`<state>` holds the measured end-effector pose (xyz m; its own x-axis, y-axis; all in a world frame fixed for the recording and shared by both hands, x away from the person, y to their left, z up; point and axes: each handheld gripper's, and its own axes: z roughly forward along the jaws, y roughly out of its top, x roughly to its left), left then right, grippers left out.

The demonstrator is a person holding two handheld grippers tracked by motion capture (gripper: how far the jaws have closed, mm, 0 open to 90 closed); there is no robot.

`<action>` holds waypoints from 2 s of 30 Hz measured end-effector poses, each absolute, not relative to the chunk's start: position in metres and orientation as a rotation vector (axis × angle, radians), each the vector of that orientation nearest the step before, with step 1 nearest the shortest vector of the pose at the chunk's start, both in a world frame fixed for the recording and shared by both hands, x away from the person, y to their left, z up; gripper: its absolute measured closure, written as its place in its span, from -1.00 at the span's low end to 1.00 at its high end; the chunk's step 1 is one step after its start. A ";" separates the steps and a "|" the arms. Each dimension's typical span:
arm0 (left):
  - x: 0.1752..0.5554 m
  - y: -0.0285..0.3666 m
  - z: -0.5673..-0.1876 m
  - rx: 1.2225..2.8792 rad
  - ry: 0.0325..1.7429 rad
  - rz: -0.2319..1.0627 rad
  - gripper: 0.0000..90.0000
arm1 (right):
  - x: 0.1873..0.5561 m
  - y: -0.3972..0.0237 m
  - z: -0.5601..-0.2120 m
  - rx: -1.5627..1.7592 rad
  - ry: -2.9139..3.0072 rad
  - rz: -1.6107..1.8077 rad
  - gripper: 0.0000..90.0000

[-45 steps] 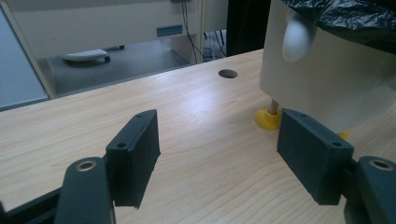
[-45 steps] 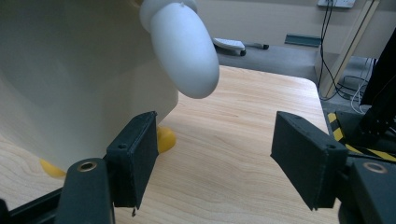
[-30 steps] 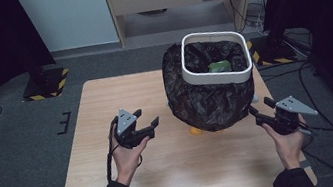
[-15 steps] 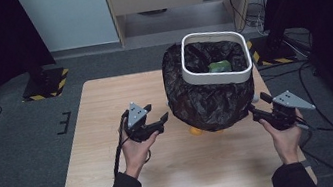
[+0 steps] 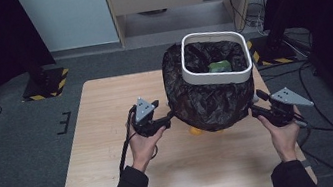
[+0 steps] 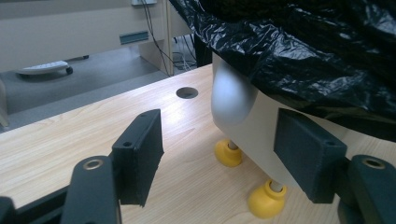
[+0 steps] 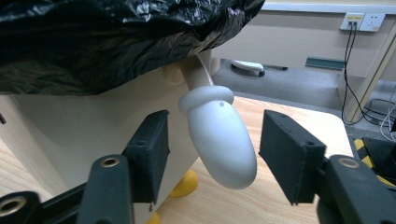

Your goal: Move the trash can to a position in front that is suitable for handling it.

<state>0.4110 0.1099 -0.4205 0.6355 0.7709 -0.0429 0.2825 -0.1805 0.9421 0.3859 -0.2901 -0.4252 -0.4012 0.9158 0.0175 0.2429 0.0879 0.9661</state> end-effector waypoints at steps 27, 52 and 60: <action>0.420 0.099 -0.413 1.726 0.821 0.509 0.40 | 0.393 -0.290 -0.427 1.138 1.765 1.362 0.24; 0.409 0.103 -0.404 1.719 0.832 0.529 0.49 | 0.388 -0.286 -0.423 1.131 1.788 1.358 0.41; 0.402 0.120 -0.403 1.707 0.853 0.527 0.50 | 0.386 -0.272 -0.422 1.112 1.819 1.369 0.42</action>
